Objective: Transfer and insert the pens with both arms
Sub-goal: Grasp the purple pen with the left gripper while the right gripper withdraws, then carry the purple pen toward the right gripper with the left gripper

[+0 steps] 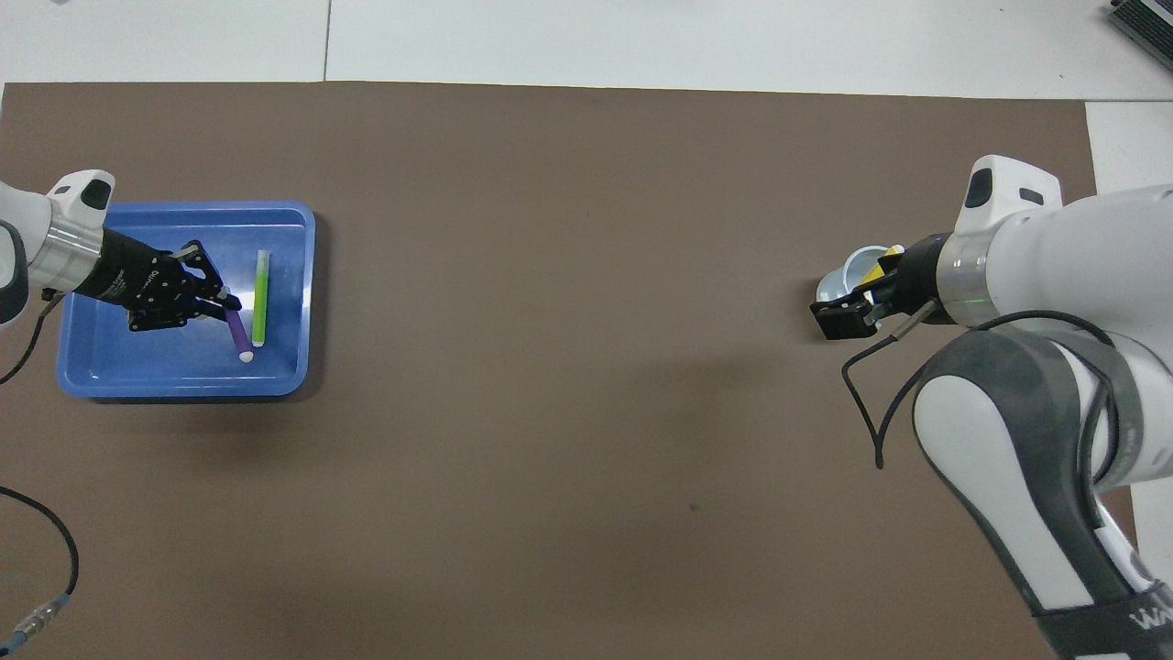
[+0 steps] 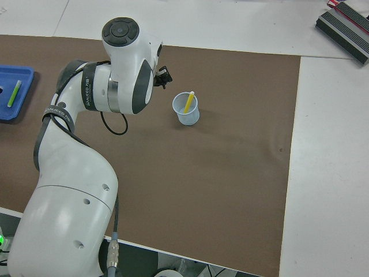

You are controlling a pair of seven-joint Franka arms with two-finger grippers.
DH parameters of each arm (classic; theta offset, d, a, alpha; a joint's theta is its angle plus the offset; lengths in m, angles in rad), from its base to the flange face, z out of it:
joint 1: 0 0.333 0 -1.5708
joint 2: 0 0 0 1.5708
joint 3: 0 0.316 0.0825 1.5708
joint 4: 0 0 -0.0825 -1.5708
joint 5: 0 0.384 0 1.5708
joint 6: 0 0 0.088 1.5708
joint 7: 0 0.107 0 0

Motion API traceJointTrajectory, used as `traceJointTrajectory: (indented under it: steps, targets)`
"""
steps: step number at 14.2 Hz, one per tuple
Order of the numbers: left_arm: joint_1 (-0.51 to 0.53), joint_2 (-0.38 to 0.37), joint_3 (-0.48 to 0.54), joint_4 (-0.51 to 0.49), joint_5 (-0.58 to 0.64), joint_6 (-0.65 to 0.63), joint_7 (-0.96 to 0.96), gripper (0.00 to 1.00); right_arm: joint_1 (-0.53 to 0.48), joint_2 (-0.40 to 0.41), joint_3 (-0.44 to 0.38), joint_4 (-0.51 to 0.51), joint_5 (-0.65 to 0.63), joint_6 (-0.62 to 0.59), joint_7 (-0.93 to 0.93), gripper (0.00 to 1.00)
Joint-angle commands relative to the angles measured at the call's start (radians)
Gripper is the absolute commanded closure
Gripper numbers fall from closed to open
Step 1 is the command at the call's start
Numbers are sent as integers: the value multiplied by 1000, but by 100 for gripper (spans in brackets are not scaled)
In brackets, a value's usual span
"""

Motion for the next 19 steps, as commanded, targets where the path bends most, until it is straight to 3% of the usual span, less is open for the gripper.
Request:
traceJointTrajectory:
  steps: [1,4,7,11,19]
  targets:
    - [-14,-10,5,6,-64,-62,-147,100,-8,-13,54,8,19,-38,92,0]
    - [-18,-18,-6,3,-146,-92,-284,100,-8,-16,133,8,86,-29,253,0]
    - [-28,-25,-35,-3,-179,-90,-445,100,27,-23,219,8,114,-4,555,0]
    - [-77,-39,-41,-6,-238,-84,-574,100,144,-18,222,8,114,109,991,0]
    - [-188,-88,-40,-12,-357,-73,-764,100,167,40,222,8,235,325,1065,0]
